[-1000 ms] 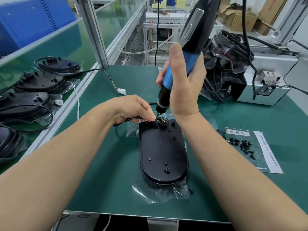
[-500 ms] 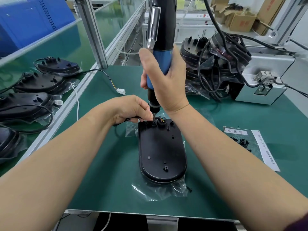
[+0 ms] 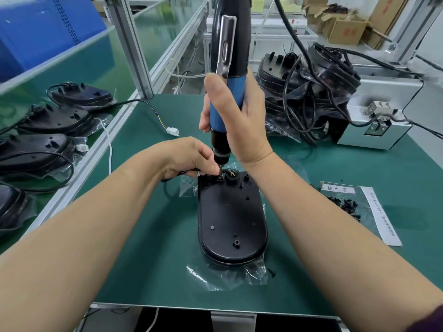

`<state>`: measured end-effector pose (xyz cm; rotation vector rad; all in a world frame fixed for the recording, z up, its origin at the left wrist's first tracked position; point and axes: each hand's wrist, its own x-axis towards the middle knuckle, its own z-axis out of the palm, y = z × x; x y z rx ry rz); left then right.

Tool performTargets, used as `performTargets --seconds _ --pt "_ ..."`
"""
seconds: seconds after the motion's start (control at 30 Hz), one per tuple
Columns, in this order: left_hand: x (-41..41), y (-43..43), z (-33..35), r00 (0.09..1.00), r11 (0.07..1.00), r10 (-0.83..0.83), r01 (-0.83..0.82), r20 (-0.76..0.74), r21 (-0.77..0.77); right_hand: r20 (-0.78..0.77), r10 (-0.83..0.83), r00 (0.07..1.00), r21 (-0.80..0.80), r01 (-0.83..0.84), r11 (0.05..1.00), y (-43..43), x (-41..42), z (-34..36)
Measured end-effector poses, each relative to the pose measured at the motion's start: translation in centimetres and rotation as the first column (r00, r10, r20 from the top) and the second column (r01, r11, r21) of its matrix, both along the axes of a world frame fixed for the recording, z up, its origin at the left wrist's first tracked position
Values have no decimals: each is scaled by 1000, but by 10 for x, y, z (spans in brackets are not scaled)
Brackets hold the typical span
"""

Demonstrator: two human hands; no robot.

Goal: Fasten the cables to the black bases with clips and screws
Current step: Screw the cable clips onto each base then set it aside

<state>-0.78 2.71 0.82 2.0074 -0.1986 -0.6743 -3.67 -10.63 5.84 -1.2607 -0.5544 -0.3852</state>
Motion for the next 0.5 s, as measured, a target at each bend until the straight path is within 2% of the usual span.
performTargets --seconds 0.2,0.5 --pt "-7 2 6 999 998 -54 54 5 29 6 43 999 15 -43 999 -2 2 -1" --pt "-10 -1 8 997 993 -66 60 49 105 6 2 1000 2 -2 1000 4 5 -1"
